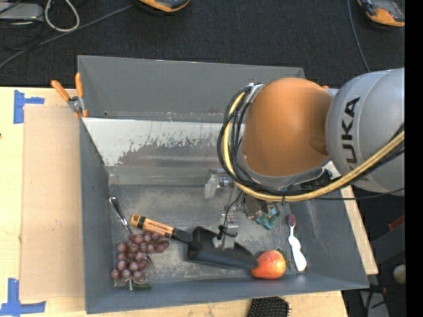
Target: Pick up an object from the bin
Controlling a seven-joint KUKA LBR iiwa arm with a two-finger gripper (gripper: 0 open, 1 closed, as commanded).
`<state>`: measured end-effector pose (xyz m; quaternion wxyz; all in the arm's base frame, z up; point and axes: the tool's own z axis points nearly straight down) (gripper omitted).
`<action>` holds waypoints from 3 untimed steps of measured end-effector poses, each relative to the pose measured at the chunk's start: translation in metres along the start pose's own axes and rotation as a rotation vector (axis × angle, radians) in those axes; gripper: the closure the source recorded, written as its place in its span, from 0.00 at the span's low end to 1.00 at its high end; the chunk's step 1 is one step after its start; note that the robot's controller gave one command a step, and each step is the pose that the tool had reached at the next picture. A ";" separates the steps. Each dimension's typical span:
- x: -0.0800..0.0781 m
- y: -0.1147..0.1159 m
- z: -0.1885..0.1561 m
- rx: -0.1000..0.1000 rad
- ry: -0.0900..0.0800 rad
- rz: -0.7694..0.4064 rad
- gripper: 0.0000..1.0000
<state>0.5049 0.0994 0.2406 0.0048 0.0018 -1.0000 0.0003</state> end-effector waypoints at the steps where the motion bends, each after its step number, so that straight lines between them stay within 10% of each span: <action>1: -0.002 -0.001 -0.004 -0.001 -0.008 0.005 0.00; 2: -0.025 -0.005 0.082 -0.002 -0.011 0.070 0.00; 3: -0.048 0.000 0.087 -0.006 -0.014 0.326 0.00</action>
Offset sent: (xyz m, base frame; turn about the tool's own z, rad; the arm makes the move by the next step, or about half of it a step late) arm 0.0454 -0.0102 -0.1706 0.1396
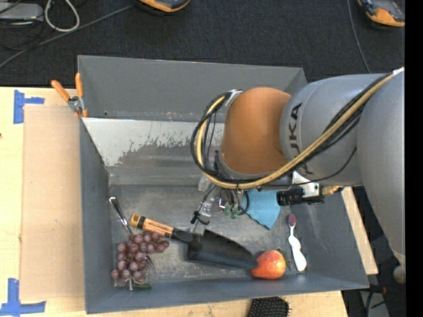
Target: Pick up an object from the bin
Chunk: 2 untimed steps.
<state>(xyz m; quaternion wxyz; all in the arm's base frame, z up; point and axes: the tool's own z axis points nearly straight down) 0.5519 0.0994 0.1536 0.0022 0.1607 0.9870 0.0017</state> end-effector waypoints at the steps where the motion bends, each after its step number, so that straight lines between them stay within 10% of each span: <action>1: 0.026 -0.008 0.022 0.005 0.010 -0.057 0.00; 2: 0.043 -0.013 0.081 0.000 0.000 0.209 0.00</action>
Offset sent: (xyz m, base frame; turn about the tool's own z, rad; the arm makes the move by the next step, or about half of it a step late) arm -0.0463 0.0012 -0.0836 0.2094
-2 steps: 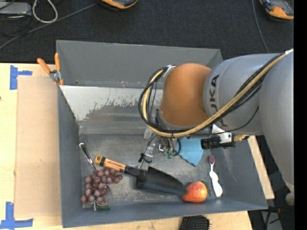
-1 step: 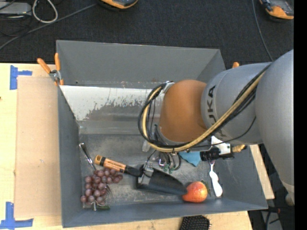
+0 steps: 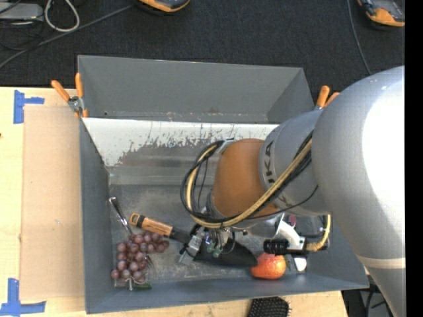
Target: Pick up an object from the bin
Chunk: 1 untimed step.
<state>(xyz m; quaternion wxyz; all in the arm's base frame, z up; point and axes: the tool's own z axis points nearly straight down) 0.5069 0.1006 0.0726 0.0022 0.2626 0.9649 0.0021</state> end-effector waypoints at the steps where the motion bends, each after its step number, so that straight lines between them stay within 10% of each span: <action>1: -0.011 -0.010 0.004 0.004 0.005 -0.033 1.00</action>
Offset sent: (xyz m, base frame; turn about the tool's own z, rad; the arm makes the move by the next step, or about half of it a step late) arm 0.0000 0.0000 0.0000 0.0000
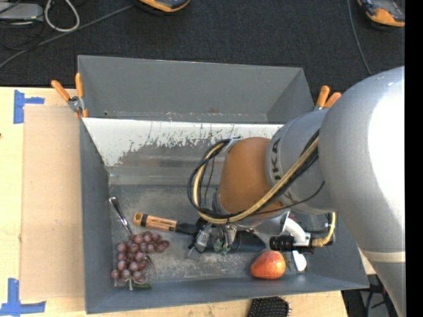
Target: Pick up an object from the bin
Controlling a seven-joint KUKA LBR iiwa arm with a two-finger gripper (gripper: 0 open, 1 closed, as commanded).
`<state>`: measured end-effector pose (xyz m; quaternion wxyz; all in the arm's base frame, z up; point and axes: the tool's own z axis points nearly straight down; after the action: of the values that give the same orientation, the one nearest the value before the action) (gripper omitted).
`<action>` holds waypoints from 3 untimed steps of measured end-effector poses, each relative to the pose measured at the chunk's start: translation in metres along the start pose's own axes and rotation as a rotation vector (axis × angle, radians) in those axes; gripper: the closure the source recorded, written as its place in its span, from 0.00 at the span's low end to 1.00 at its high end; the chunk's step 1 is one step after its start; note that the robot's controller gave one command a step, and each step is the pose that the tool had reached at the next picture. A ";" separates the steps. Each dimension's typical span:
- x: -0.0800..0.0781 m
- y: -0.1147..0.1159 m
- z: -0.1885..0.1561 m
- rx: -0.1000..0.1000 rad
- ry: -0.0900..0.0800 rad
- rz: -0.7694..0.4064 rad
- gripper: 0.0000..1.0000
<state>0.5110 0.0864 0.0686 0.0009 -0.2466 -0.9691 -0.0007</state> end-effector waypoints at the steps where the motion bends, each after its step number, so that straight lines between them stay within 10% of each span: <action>1: 0.000 0.000 0.000 0.000 0.000 0.001 1.00; 3: 0.000 0.000 -0.067 0.000 0.001 -0.002 1.00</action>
Offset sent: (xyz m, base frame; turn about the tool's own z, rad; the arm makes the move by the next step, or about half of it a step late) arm 0.0001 -0.0002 0.0878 0.0006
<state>0.5108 0.0862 0.1353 0.0017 -0.2456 -0.9694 -0.0007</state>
